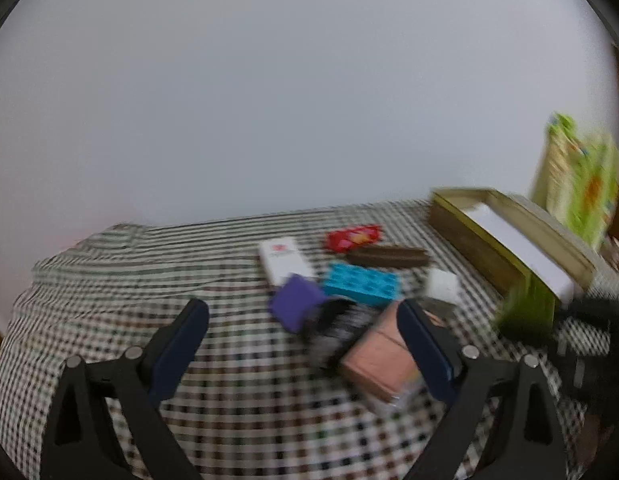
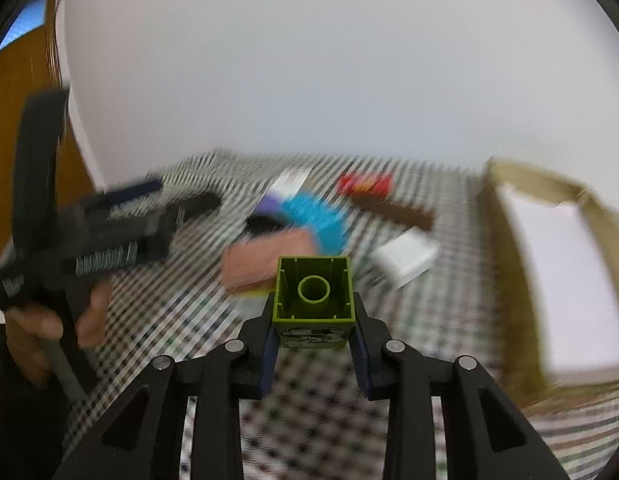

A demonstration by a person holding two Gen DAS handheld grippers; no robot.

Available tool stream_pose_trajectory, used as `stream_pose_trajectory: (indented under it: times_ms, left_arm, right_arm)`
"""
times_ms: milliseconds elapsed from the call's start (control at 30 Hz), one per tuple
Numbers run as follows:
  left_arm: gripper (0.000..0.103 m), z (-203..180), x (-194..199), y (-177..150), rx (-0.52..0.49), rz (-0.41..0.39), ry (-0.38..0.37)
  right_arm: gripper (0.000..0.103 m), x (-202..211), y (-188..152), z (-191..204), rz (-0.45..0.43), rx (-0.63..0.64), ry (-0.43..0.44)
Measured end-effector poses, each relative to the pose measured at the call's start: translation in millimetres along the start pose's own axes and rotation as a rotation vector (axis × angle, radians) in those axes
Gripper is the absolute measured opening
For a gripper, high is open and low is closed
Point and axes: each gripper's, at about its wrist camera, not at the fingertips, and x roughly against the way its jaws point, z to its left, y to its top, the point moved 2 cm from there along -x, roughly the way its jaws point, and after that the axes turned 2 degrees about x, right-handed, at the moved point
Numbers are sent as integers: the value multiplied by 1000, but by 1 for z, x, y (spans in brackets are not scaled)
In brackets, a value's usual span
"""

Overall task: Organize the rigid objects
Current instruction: 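Grasp the green Lego brick with the right gripper while the left gripper grasps the copper bar, then carry the copper bar and green brick into the gold tin and release both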

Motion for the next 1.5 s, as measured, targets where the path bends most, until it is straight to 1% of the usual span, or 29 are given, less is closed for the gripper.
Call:
stream_pose_trajectory:
  times_ms: [33, 100, 133, 200, 267, 333, 400, 467, 500, 533, 567, 633, 767, 833, 900, 1033, 1100, 1200, 1300, 1400, 1433, 1500]
  left_arm:
    - [91, -7, 0, -2, -38, 6, -6]
    - [84, -22, -5, -5, -108, 14, 10]
    - [82, -30, -9, -7, -146, 20, 16]
    - [76, -37, -13, -11, -181, 44, -12]
    - [75, -45, -19, -15, -204, 66, -44]
    - [71, -51, -28, -17, -232, 87, -61]
    - [62, -57, -35, -20, -255, 119, -73]
    - [61, -61, -39, -23, -267, 150, -83]
    - [58, -61, -40, -23, -259, 148, -92]
    - [58, -62, -41, -24, -255, 151, -93]
    - [56, -61, -41, -24, -245, 153, -96]
    - [50, -59, -42, -25, -235, 153, -89]
    - [47, -57, -40, -26, -217, 151, -103]
    - [46, -56, -39, -25, -181, 149, -115]
    - [45, -53, -38, -24, -151, 143, -107]
    - [45, -44, -27, -15, -31, 66, -115]
    - [45, -45, -23, -11, 4, 37, -103]
    - [45, -63, -17, -6, 0, -11, -94]
    - [45, -85, -14, 1, -13, -44, -128]
    - [45, -113, -17, 9, -6, -61, -185]
    - [45, -126, -20, 12, -1, -57, -213]
    - [45, -146, -23, 15, -16, -46, -243]
  right_arm:
    - [34, 2, 1, -6, -32, 9, -43]
    - [34, 8, 3, -19, -92, 14, -143]
    - [34, 10, 3, -24, -104, 1, -165]
    - [34, 7, 4, -33, -105, -39, -166]
    - [34, 7, 4, -37, -106, -46, -173]
    - [34, 11, 4, -38, -114, -47, -180]
    - [34, 9, 2, -32, -119, -55, -165]
    - [34, 7, 2, -30, -117, -49, -162]
    - [34, 6, 2, -27, -114, -44, -161]
    - [34, 6, 1, -29, -112, -43, -160]
    - [34, 7, 1, -30, -110, -43, -156]
    - [34, 6, 0, -33, -107, -42, -153]
    - [34, 0, 0, -39, -99, -38, -157]
    - [34, 0, 0, -42, -104, -44, -157]
    - [34, 4, 1, -45, -123, -56, -163]
    - [34, 20, 8, -60, -193, -96, -174]
    - [34, 27, 11, -75, -222, -128, -196]
    - [34, 33, 15, -102, -245, -179, -235]
    - [34, 36, 14, -133, -247, -176, -314]
    - [34, 35, 8, -160, -216, -174, -366]
    - [34, 34, 6, -170, -197, -164, -384]
    - [34, 31, 1, -185, -164, -143, -421]
